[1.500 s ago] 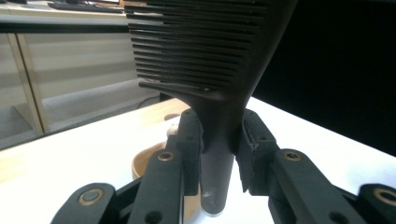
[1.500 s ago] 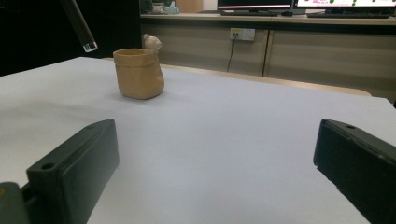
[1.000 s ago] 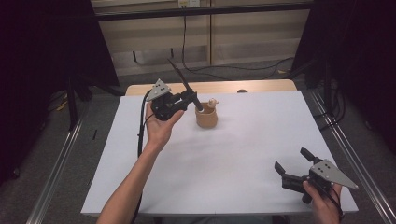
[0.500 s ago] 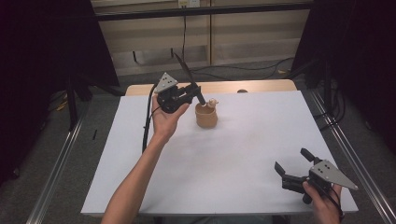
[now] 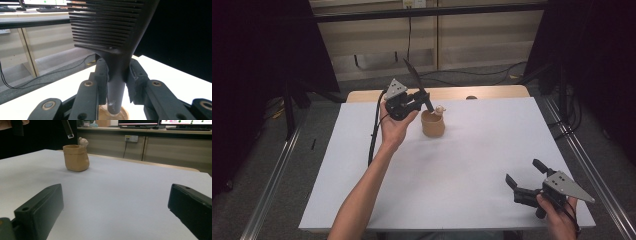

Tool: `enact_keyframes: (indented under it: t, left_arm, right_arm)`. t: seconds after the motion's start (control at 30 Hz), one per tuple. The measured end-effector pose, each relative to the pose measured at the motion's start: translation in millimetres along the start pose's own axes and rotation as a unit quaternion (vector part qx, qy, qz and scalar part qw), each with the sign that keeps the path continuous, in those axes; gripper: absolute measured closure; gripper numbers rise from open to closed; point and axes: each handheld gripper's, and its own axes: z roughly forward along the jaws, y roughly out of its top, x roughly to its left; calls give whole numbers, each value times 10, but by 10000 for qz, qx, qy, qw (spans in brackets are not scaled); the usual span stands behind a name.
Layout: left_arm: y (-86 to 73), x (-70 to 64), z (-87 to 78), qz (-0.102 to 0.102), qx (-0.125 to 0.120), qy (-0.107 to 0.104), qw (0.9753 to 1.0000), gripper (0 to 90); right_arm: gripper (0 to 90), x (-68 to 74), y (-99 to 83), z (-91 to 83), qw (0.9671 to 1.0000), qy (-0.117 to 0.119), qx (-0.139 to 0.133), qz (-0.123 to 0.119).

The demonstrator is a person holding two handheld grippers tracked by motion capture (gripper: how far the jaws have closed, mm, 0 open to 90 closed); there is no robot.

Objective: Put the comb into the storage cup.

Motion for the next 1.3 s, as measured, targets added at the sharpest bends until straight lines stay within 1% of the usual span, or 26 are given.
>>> enact_keyframes:
  t: [0.03,0.1,0.13,0.2,0.23,0.37,0.43,0.47,0.53,0.57,0.63,0.67,0.77,0.83,0.9,0.97,1.03,1.07,1.1,1.13,1.17,1.2,1.23,1.27,1.3]
  left_arm:
    - [-6,-6,11,-30,8,4,10000,729]
    - [-14,1,25,52,-39,43,10000,729]
    - [-27,17,44,-29,-47,58,10000,729]
    - [-48,38,65,9,-8,96,10000,729]
    - [-63,49,78,2,35,101,9999,729]
    - [-97,80,110,-42,54,107,9999,729]
    - [-106,86,123,-62,99,149,9998,729]
    - [-112,94,131,-14,164,166,9997,729]
    - [-132,107,144,-14,222,164,9996,729]
    - [-141,107,149,-48,218,170,9996,729]
    - [-155,116,154,-52,228,153,9996,729]
    - [-158,124,155,-16,241,152,9996,729]
    - [-172,112,165,-33,274,134,9995,729]
    - [-179,101,171,45,322,138,9994,729]
    - [-196,84,181,-5,332,128,9994,729]
    - [-218,81,191,5,346,90,9994,729]
    - [-248,72,201,-25,400,100,9991,729]
    - [-263,77,208,21,437,69,9990,729]
    - [-276,75,215,2,442,54,9990,729]
    - [-291,75,219,-11,468,77,9989,729]
    - [-299,80,223,-27,458,56,9989,729]
    - [-307,88,225,-10,457,72,9989,729]
    - [-317,80,231,-42,467,91,9989,729]
    - [-321,71,233,-15,501,106,9987,729]
    - [-327,59,234,71,530,117,9985,729]
  right_arm:
    - [0,2,1,-4,10000,10,-7,8]
    - [0,2,3,-5,10000,28,-52,-16]
    - [0,0,4,-4,10000,12,-59,-52]
    - [0,-8,1,0,10000,16,-48,-42]
    - [0,-8,1,1,10000,4,-43,-26]
    - [0,-16,-2,-2,10000,8,-48,-33]
    - [0,-15,-6,4,10000,7,-32,-35]
    - [0,-14,-6,4,10000,15,-18,-41]
    - [0,-14,-12,5,10000,14,-6,-28]
    - [0,-14,-14,5,10000,17,2,-25]
    - [0,-17,-17,5,10000,11,6,-26]
    - [0,-19,-18,6,10000,13,7,-26]
    - [0,-17,-20,11,10000,23,22,-21]
    - [0,-13,-21,12,10000,33,20,-38]
    - [0,-12,-23,15,10000,43,20,-54]
    - [0,-11,-24,17,10000,47,22,-59]
    - [0,-10,-23,18,10000,42,24,-58]
    - [0,-10,-23,18,10000,36,23,-71]
    - [0,-10,-24,19,10000,41,40,-72]
    - [0,-11,-27,20,9999,44,51,-77]
    - [0,-11,-30,23,10000,51,56,-62]
    - [0,-12,-31,24,9999,53,63,-70]
    - [0,-11,-30,24,9999,62,61,-54]
    - [0,-12,-30,24,10000,53,56,-58]
    - [0,-12,-30,23,10000,55,55,-58]
